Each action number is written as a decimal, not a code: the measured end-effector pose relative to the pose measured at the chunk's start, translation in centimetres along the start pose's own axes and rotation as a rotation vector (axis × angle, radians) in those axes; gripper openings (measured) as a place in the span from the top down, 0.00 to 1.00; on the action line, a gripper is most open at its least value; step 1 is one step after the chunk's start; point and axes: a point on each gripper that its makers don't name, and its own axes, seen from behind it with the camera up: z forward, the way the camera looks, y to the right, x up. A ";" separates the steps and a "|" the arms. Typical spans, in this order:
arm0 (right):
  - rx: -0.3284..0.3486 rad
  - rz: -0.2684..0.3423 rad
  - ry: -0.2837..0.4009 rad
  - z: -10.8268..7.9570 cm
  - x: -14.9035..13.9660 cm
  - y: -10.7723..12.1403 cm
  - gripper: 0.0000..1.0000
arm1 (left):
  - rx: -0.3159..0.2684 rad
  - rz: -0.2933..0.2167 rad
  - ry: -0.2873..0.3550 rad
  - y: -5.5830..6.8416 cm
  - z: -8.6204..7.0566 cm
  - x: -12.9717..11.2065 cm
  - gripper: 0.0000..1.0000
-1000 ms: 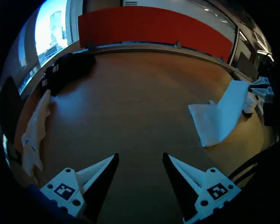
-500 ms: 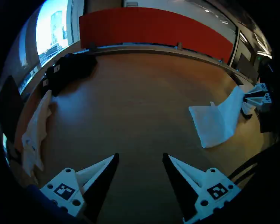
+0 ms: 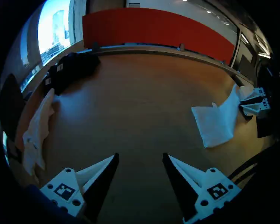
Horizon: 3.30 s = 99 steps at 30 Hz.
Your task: Fold towel
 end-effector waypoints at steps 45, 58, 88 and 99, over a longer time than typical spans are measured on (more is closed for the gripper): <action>0.097 0.012 -0.042 2.6 -1.7 -4.0 0.32 | 0.023 -0.024 -0.003 -1.3 -0.8 -1.2 0.13; 0.066 0.031 -0.067 1.8 -3.7 -3.3 0.32 | 0.024 -0.021 -0.003 -1.2 -0.9 -1.1 0.14; 0.036 0.071 -0.201 0.7 -11.5 -3.4 0.33 | 0.023 -0.009 -0.006 -1.1 -0.8 -1.0 0.14; 0.033 0.085 -0.228 0.8 -12.9 -3.6 0.40 | 0.015 -0.007 -0.004 -0.9 -0.8 -1.0 0.14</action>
